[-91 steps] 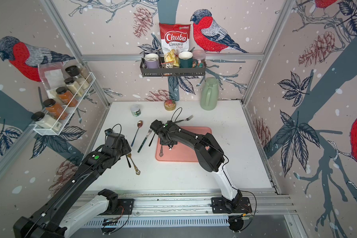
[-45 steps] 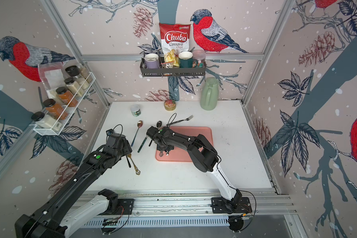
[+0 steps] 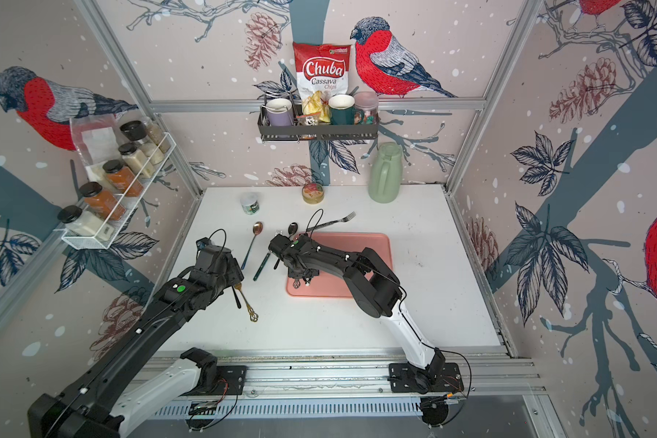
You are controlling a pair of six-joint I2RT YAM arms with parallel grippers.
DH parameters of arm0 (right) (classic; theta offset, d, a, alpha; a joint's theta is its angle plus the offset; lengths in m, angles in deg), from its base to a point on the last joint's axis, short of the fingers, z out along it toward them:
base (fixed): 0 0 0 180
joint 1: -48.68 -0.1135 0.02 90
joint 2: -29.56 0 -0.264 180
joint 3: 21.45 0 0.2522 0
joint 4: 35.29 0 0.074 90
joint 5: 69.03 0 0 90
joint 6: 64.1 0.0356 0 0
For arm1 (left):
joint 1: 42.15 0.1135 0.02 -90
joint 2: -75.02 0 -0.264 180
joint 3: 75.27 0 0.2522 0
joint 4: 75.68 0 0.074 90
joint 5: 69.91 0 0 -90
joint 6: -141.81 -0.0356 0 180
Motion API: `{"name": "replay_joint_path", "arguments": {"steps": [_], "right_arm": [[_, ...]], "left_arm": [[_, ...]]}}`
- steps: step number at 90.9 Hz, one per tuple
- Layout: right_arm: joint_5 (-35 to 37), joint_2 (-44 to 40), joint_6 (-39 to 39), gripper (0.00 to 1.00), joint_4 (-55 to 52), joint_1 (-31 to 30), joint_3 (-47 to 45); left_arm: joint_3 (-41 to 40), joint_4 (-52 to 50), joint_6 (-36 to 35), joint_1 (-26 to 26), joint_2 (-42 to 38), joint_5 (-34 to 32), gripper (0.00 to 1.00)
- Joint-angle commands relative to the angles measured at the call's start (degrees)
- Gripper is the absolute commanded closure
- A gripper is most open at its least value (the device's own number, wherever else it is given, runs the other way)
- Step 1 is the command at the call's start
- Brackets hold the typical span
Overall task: Set the spoon and fork side by side
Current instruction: Place the spoon on the tray, then pick up the fork at the center of the board.
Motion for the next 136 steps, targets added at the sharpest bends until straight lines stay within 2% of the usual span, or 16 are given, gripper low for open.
{"name": "replay_joint_path", "arguments": {"steps": [1, 7, 17, 28, 49, 60, 71, 83, 90, 96, 102, 136], "right_arm": [[-1.44, -0.12, -0.06, 0.78, -0.72, -0.44, -0.63], [-1.79, -0.20, 0.35, 0.63, -1.12, -0.47, -0.09], [-1.19, -1.43, 0.53, 0.47, -3.47, -0.27, 0.99], [2.20, -5.72, 0.14, 0.41, -5.45, -0.31, 0.19], [4.89, -15.04, -2.06, 0.40, -6.57, 0.67, -3.17], [6.39, -19.24, -3.98, 0.42, -5.14, 0.92, -6.14], [6.92, -24.03, -5.90, 0.44, -0.24, 1.82, -12.48], [5.45, -29.97, -7.67, 0.44, 7.96, 3.82, -21.91], [4.91, -32.70, -8.40, 0.44, 11.89, 4.47, -25.98], [3.95, -33.72, -8.71, 0.44, 13.38, 5.16, -27.76], [3.46, -33.76, -9.00, 0.44, 13.35, 5.41, -28.02], [2.24, -32.95, -9.01, 0.44, 12.50, 6.18, -28.49]], "left_arm": [[-0.34, 2.02, -0.52, -0.18, 0.05, -0.01, 0.30], [-0.34, 2.14, -0.59, -0.17, 0.20, 0.09, 0.30], [-0.37, 2.06, -1.18, -0.25, 0.19, 0.59, 0.30], [-0.50, 1.89, -1.73, -0.19, -0.28, 0.91, 0.30], [-1.23, 3.69, -3.12, -0.25, 0.41, 3.97, 0.29], [-0.48, 2.99, -3.23, -0.60, 5.50, 5.62, 0.29], [-0.22, 1.70, -1.42, -3.05, 10.71, 4.46, 0.31], [-2.52, 0.91, 2.71, -3.69, 12.54, 2.42, 0.34], [-4.00, 0.68, 4.48, -3.68, 12.95, 1.70, 0.41], [-6.10, 1.79, 6.25, -3.68, 13.06, 0.91, 0.57], [-8.65, 4.77, 6.99, -3.29, 13.55, 1.32, 0.63], [-10.04, 11.62, 6.97, -2.52, 24.53, 2.17, 0.64]]}}
